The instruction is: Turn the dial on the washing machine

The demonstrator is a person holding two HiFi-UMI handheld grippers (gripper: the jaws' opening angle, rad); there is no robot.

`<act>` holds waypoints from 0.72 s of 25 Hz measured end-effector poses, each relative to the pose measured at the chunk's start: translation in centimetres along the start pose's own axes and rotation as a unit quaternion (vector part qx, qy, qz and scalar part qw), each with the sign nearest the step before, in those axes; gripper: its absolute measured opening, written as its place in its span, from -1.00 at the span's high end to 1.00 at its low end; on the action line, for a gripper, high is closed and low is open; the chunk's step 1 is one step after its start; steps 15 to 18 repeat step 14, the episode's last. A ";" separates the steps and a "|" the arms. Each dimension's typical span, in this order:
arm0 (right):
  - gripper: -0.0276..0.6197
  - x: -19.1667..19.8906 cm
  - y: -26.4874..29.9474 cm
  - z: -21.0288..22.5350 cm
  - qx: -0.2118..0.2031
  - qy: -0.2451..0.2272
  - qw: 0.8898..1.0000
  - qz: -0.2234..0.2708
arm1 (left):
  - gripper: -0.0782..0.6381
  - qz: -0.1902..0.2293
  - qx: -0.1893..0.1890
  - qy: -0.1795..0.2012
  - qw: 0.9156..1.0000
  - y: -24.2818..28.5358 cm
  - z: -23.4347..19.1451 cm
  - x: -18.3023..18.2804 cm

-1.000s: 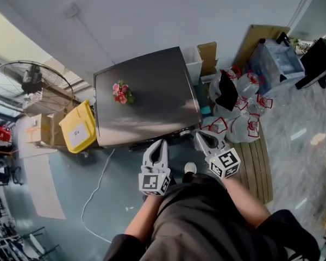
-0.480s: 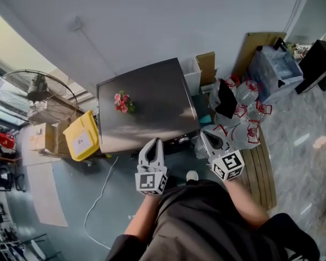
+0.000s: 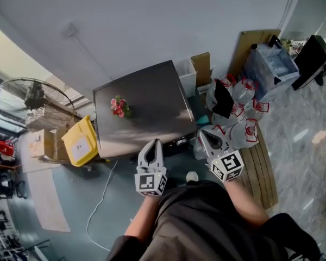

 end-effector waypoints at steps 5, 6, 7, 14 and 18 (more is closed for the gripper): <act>0.92 0.2 0.0 0.0 -0.002 0.000 1.000 -0.003 | 0.76 -0.005 -0.005 -0.004 1.000 -0.2 -0.3 0.6; 0.92 0.2 0.0 0.1 -0.004 0.001 1.000 -0.005 | 0.76 -0.007 -0.007 -0.005 1.000 -0.3 -0.4 0.7; 0.92 0.2 0.1 0.1 -0.004 0.001 1.000 -0.005 | 0.76 -0.009 -0.009 -0.005 1.000 -0.4 -0.4 0.7; 0.92 0.1 0.2 0.8 0.000 0.001 1.000 -0.005 | 0.76 -0.012 -0.009 -0.022 1.000 -0.4 -0.6 0.9; 0.92 0.1 0.2 0.8 0.000 0.001 1.000 -0.005 | 0.76 -0.012 -0.009 -0.022 1.000 -0.4 -0.6 0.9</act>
Point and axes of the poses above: the fingertips, and each gripper's own axes: y forward along the fingers, z to its right, x out of its underside, the point moved 2 cm from there along -y, backward along the fingers, and after that the axes turned 11 degrees about x, right-handed, at the moved point
